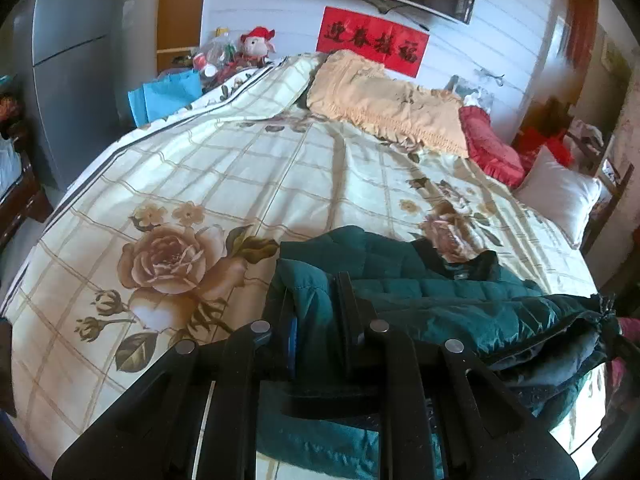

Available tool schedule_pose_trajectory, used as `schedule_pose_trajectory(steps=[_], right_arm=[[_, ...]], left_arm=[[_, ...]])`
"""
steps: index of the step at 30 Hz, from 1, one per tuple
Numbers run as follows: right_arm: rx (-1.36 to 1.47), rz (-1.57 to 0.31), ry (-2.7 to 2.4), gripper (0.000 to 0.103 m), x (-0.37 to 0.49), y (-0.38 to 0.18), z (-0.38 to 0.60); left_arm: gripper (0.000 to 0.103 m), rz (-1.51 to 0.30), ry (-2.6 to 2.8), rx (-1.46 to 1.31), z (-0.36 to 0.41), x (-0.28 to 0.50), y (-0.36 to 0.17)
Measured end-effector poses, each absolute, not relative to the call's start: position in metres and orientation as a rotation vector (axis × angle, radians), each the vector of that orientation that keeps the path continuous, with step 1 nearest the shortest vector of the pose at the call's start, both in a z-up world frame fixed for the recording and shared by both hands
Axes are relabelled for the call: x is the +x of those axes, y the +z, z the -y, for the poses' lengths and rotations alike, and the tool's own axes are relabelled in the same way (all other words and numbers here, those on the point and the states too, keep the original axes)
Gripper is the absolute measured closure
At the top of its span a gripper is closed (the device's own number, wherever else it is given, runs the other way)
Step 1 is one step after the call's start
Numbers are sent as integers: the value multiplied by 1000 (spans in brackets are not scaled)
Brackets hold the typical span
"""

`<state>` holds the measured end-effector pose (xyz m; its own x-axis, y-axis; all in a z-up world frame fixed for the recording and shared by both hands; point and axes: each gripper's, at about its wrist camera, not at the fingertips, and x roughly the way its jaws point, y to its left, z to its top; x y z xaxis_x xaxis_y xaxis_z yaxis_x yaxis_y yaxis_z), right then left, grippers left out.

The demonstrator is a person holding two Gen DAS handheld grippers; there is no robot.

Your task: Fold large clothes

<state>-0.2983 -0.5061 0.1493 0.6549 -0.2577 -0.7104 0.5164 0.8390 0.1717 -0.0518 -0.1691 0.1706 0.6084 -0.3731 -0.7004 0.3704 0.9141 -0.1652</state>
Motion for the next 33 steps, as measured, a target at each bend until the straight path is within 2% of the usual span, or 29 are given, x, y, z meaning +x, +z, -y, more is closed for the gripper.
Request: schedule_pose_trajectory(steps=[18,24,26,33], right_arm=[[479,-784,-511,85,-225,99,548],[507,-751,-517,75,-214,84,550],[533,-722,-494,65,-215,84,552],[594,-659,-442,46,-226,98,554]], left_arm=[[87,-907,-351,-74,196,13,114],[84,-904,-383,-118,195,21,104],[83,-916,-403,-134,193,24,105],[77,-943,-478,-212,179,25,127]])
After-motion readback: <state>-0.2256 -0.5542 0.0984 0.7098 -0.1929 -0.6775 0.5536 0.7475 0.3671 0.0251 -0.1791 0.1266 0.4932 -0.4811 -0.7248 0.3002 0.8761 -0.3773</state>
